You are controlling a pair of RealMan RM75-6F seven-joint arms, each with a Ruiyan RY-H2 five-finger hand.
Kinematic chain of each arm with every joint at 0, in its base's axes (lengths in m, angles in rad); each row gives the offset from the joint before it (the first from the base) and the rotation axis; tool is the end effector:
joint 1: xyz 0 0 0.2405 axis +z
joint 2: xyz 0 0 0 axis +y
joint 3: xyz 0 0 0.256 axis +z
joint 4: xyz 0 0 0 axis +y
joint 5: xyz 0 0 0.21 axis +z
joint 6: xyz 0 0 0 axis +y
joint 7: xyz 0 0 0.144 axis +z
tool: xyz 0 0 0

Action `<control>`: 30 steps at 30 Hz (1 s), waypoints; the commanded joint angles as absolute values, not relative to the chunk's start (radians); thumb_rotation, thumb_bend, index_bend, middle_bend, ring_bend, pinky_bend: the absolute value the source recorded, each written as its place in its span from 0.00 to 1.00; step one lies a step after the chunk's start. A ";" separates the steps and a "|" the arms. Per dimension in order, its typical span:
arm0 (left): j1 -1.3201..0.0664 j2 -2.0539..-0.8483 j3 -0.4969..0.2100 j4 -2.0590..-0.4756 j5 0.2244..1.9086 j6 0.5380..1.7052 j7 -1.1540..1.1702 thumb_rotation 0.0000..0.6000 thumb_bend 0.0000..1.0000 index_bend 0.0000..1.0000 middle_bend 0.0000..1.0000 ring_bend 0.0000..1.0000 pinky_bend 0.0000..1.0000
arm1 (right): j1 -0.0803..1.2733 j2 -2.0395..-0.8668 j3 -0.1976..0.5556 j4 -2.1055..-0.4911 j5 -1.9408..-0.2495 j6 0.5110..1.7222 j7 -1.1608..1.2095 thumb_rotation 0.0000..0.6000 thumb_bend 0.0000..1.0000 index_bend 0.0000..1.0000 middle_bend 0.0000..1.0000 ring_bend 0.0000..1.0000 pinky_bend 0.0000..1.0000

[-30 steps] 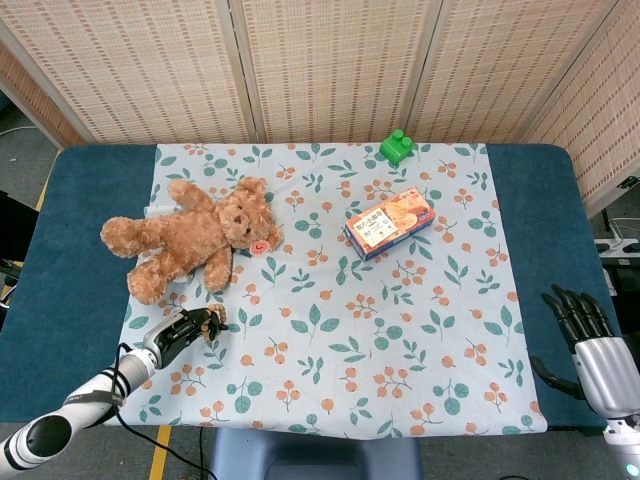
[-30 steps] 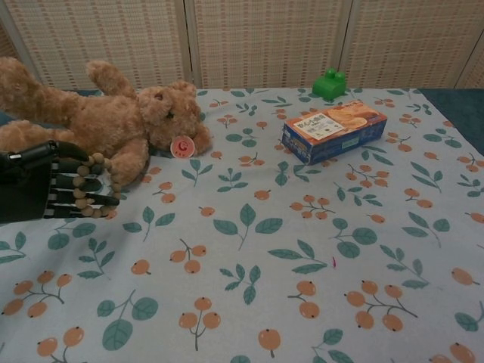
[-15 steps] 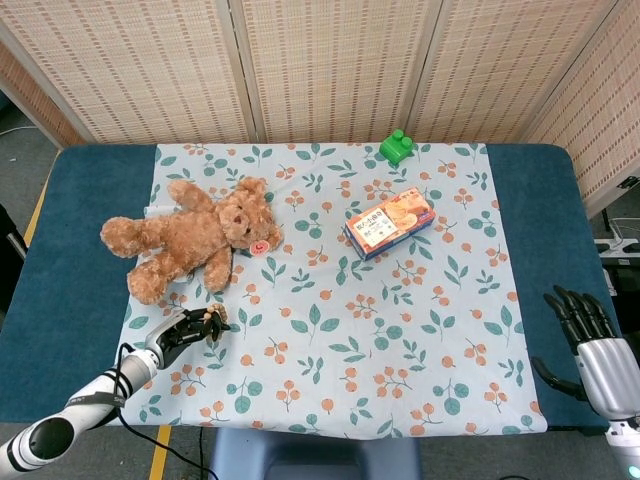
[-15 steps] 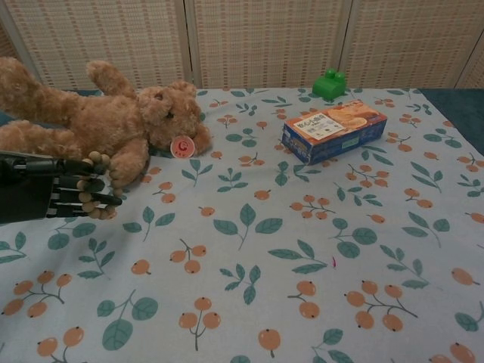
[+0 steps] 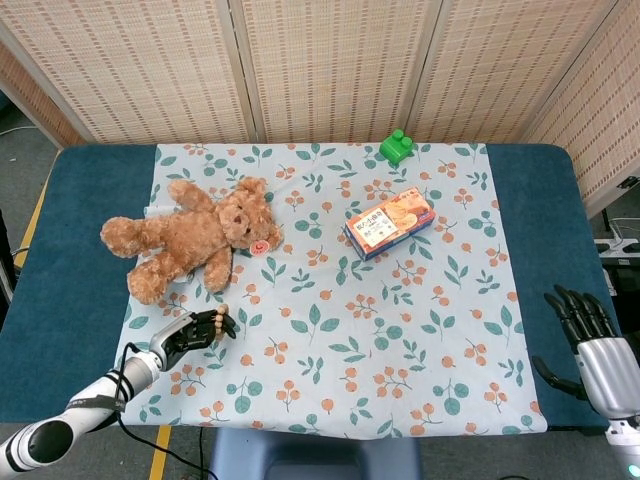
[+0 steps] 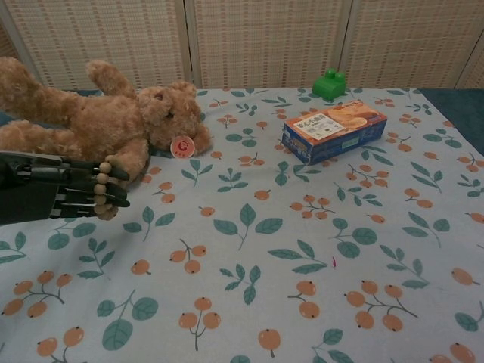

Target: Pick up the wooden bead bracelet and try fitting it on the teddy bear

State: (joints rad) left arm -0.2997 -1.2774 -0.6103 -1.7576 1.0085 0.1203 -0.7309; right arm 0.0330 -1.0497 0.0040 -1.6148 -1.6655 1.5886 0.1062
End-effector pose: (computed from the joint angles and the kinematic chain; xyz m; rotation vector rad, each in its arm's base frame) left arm -0.1966 0.2823 0.0328 -0.9841 -2.6334 -1.0293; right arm -0.3000 -0.1541 0.1779 1.4553 -0.8668 1.0197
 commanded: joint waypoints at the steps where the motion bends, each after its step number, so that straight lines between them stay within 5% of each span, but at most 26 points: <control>1: -0.285 -1.287 -0.632 -1.750 1.036 0.089 -0.709 1.00 1.00 0.25 0.32 0.07 0.00 | 0.033 -1.050 0.004 -1.615 -1.665 1.588 0.106 0.91 0.24 0.00 0.00 0.00 0.00; 13: -0.259 -1.314 -0.599 -1.735 1.214 0.104 -0.512 1.00 1.00 0.20 0.29 0.05 0.00 | 0.033 -1.049 0.004 -1.616 -1.665 1.587 0.105 0.91 0.24 0.00 0.00 0.00 0.00; 22: -0.286 -1.347 -0.450 -1.694 1.455 0.336 -0.301 1.00 0.99 0.20 0.29 0.07 0.00 | 0.034 -1.046 0.002 -1.620 -1.664 1.582 0.102 0.91 0.24 0.00 0.00 0.00 0.00; 30: -0.325 -1.381 -0.313 -1.619 1.563 0.552 -0.079 1.00 0.68 0.17 0.25 0.10 0.01 | 0.034 -1.044 0.001 -1.622 -1.663 1.577 0.101 0.91 0.24 0.00 0.00 0.00 0.00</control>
